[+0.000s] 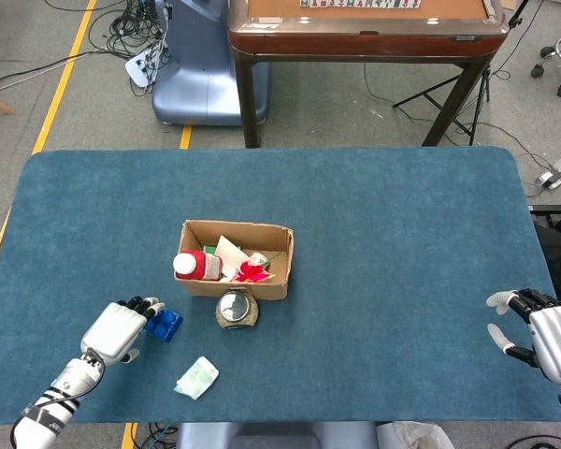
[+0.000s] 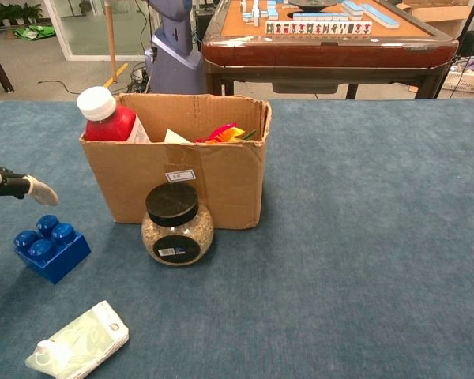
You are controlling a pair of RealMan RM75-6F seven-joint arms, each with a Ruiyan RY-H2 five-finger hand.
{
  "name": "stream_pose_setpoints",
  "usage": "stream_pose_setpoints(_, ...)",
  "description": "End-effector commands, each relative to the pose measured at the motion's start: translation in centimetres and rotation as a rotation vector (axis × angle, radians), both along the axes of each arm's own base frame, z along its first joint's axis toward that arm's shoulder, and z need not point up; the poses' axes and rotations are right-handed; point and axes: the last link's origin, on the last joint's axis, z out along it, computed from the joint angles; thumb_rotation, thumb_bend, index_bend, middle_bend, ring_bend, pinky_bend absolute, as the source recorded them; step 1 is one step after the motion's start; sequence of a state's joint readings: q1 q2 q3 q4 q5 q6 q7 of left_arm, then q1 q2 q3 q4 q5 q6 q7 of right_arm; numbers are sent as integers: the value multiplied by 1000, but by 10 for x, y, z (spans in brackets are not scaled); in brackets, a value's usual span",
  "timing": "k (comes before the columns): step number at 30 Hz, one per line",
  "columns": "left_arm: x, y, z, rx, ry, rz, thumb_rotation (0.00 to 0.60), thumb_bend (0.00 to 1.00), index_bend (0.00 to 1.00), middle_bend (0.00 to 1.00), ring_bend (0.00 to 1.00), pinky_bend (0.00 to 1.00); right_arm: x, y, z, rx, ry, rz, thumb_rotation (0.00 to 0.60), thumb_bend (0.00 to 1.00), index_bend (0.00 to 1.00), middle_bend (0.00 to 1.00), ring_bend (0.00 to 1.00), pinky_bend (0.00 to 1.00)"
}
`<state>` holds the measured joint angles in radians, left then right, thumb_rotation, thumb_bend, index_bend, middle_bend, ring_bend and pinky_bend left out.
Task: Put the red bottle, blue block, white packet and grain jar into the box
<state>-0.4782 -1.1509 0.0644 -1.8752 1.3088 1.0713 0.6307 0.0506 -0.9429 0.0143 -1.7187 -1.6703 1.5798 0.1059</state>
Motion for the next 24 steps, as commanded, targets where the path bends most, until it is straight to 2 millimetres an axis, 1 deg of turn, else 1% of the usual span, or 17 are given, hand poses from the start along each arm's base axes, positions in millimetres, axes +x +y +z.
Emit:
stream_pose_setpoints(1,-2,2,-6,-7,12,-5,600,135,204,194,217,422,0,0,0,-1,0,0,600,286,451,530,426,578)
stream_pose_setpoints(11,-17,3,-31,-32,68,-7,600,135,218,194,217,422,-2,-2,0,1,-1,-7,600,286,451,530,426,578)
stream_pose_setpoints(20,-20,8,-43,-28,71,5,600,135,226,194,218,430,-1,-2,0,0,-1,-6,600,286,451,529,426,578)
stream_pose_setpoints(23,-21,9,-47,-26,56,7,600,135,260,194,231,459,-2,-2,1,-2,-3,-6,600,286,451,529,426,578)
stream_pose_setpoints(24,-21,9,-48,-24,48,7,600,135,290,196,252,481,-2,-2,2,-2,-3,-7,600,286,451,530,426,578)
